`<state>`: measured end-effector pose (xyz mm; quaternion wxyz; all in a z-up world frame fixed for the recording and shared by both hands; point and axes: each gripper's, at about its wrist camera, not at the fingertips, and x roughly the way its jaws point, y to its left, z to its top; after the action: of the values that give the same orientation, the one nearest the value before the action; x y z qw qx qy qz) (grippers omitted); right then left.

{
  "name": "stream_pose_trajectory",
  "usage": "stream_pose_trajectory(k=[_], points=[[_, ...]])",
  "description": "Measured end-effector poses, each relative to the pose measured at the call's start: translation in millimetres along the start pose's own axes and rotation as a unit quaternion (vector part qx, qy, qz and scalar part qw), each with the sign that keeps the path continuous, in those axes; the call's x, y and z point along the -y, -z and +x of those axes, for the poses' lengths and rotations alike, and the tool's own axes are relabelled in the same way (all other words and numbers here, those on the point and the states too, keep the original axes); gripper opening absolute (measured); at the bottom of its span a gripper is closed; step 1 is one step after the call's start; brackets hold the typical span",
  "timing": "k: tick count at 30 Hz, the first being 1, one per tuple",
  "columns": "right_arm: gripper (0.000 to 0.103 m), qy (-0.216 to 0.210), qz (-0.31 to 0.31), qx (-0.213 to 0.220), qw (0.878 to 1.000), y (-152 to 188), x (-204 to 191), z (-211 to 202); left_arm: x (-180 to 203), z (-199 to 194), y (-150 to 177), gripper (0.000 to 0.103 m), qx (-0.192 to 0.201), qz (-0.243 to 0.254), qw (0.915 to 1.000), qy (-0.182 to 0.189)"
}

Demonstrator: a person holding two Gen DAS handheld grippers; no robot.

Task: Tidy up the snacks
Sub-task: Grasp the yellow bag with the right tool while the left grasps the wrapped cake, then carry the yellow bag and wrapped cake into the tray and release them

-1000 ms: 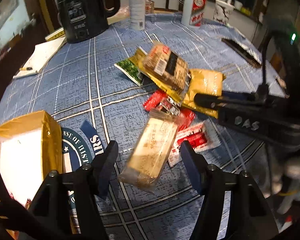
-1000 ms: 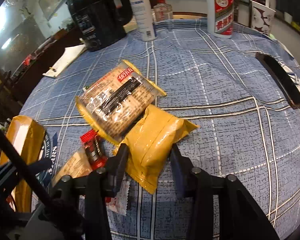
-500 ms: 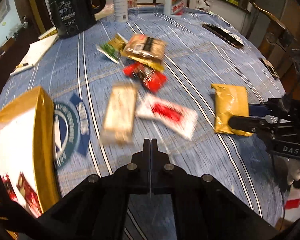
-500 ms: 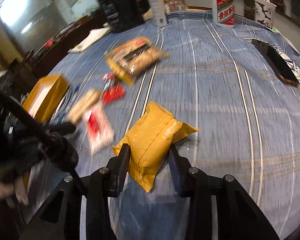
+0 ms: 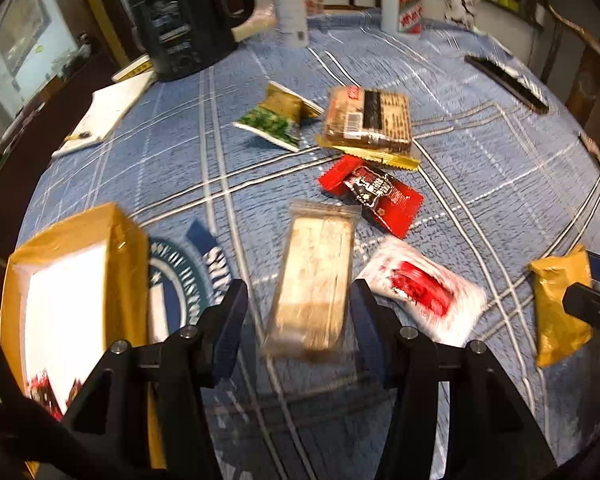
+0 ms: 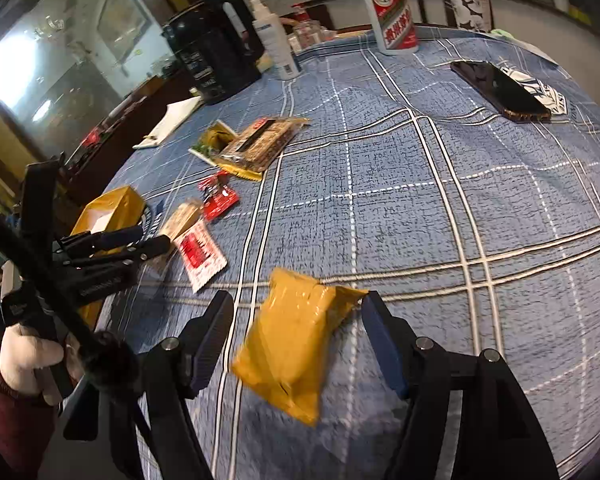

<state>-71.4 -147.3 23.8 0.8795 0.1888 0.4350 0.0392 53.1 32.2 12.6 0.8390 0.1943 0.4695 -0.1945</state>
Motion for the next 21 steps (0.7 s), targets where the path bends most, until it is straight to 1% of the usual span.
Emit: stream_pose_trajectory(k=[1,3,4,5,6,8,10,12,13,14,16,18,21], points=[[0.066,0.001,0.004,-0.002,1.000,0.0,-2.5,4.3,0.4,-0.7,-0.7,0.055,0.010,0.005,0.9999,-0.003],[0.066,0.004,0.008,-0.004,1.000,0.4,-6.7,11.7,3.8,2.6,-3.3,0.055,0.012,0.014,0.9998,-0.008],[0.066,0.010,0.006,-0.002,1.000,0.7,-8.6,13.9,3.3,2.4,-3.2,0.049,0.013,0.013,0.9998,-0.006],[0.067,0.018,0.002,0.000,1.000,1.3,-11.5,15.8,4.3,2.5,-2.0,0.040,0.014,0.014,0.9998,0.010],[0.067,0.026,-0.005,0.005,1.000,1.8,-15.4,16.6,6.1,1.3,-0.4,0.035,0.015,0.019,0.9996,0.016],[0.067,0.036,-0.019,0.008,0.999,3.6,-22.3,19.6,12.3,-1.3,3.2,0.035,0.022,0.035,0.9992,-0.003],[0.066,0.054,-0.042,0.009,0.998,6.4,-27.8,21.7,10.9,-3.9,6.4,0.035,0.022,0.024,0.9995,0.003],[0.046,0.074,-0.065,0.009,0.995,10.7,-31.9,21.8,6.9,-7.9,10.5,0.035,0.023,0.007,0.9997,0.010],[0.042,0.078,-0.072,0.008,0.994,12.5,-32.8,21.0,4.7,-10.8,14.0,0.035,0.024,-0.003,0.9996,0.013],[0.042,0.069,-0.073,0.006,0.995,14.7,-31.9,18.9,3.0,-14.8,17.2,0.035,0.025,-0.011,0.9995,0.017],[0.041,0.065,-0.077,0.004,0.995,18.2,-29.7,15.5,1.1,-26.5,24.7,0.035,0.032,-0.027,0.9987,0.030],[0.040,0.060,-0.076,0.005,0.995,23.8,-28.7,11.1,-1.0,-44.4,34.7,0.035,0.049,-0.040,0.9969,0.046],[0.039,0.040,-0.065,0.003,0.997,30.9,-25.8,2.5,-5.3,-69.2,47.5,0.035,0.072,-0.059,0.9937,0.063]])
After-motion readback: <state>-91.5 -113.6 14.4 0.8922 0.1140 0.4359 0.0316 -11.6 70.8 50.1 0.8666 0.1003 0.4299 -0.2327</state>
